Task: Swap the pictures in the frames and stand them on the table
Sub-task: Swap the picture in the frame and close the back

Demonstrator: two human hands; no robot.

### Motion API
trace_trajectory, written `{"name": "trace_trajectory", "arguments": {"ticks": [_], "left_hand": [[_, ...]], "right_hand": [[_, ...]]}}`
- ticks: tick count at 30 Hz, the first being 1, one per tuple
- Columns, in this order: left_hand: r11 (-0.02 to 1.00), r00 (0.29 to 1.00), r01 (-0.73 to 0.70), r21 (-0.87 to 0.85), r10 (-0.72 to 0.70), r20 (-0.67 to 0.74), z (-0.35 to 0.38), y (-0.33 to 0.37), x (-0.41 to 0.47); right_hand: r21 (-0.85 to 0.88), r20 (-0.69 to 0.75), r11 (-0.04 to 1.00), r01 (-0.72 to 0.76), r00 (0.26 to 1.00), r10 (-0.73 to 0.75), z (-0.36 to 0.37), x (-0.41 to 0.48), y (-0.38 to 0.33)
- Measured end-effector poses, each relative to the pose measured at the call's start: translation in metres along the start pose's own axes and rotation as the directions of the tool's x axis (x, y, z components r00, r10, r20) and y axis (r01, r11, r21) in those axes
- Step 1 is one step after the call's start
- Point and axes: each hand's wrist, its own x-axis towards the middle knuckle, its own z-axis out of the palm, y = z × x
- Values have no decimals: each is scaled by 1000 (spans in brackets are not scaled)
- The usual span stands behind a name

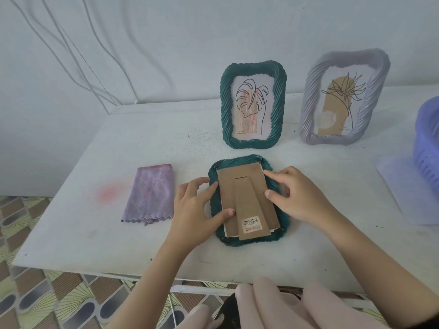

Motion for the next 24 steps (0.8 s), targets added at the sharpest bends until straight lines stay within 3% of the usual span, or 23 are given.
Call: {"name": "trace_trajectory", "arguments": {"ticks": [9,18,24], "left_hand": [[994,998,-46,-98,51,46,-1,-6,6],[995,993,-40,-89,49,103,-4,-6,6],[976,968,18,-219,38,250,-14,-13,5]], "right_hand": [[-26,37,999,-38,999,39,0,4,-1],[-86,91,996,-39,995,47,-3,7,-5],[104,203,995,-1,979,-21,-14,2,7]]}}
